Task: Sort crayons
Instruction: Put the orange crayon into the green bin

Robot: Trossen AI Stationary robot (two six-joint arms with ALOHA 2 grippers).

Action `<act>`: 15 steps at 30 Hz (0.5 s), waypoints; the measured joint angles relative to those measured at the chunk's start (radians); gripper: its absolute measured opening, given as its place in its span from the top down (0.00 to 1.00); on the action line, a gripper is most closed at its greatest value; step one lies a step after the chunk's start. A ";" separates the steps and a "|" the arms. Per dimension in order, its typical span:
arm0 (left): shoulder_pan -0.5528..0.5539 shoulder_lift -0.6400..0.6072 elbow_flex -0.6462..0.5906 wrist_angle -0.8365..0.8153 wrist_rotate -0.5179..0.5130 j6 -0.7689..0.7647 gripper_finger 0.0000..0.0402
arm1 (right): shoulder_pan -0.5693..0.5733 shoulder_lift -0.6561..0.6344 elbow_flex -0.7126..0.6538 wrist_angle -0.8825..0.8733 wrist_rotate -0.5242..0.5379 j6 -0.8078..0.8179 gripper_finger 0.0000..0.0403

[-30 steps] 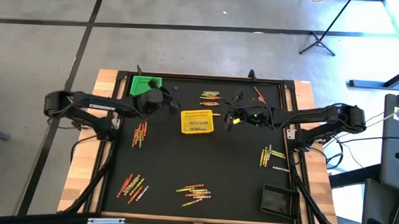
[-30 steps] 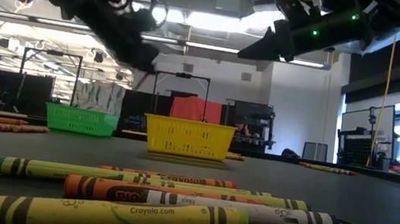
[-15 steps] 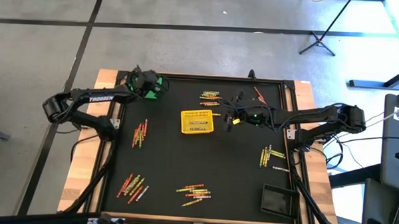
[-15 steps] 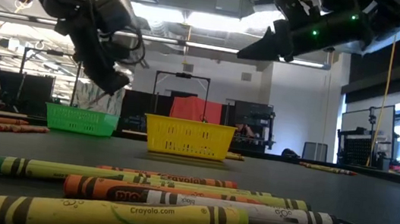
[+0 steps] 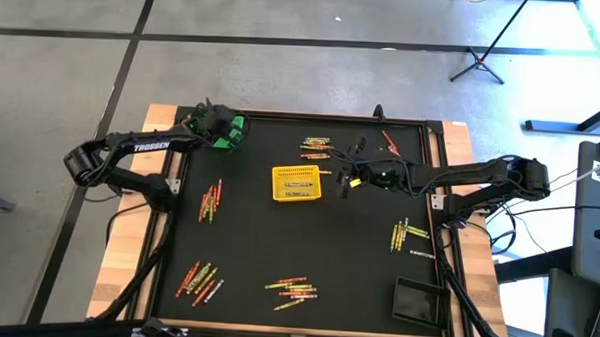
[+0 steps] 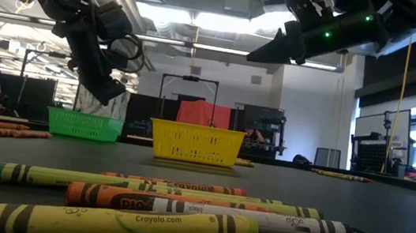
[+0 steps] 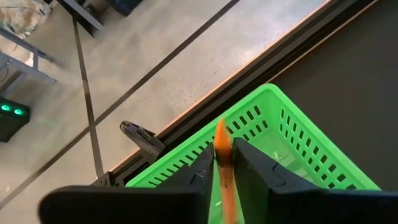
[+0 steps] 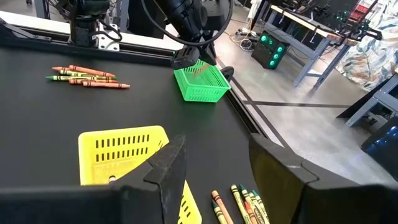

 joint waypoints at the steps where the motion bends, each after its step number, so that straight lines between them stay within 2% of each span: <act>1: 0.000 0.000 0.000 0.001 0.000 0.000 0.85 | 0.000 0.000 0.000 0.000 0.000 0.000 0.57; 5: 0.000 0.000 0.000 0.002 0.000 -0.008 0.79 | 0.000 0.000 0.000 0.000 0.000 0.000 0.57; 9: -0.019 0.000 -0.001 0.018 0.001 -0.009 0.76 | 0.000 0.000 0.000 0.002 0.000 0.000 0.57; 15: -0.091 0.000 -0.001 0.121 0.104 0.016 0.76 | 0.000 0.000 0.000 0.003 0.025 -0.003 0.57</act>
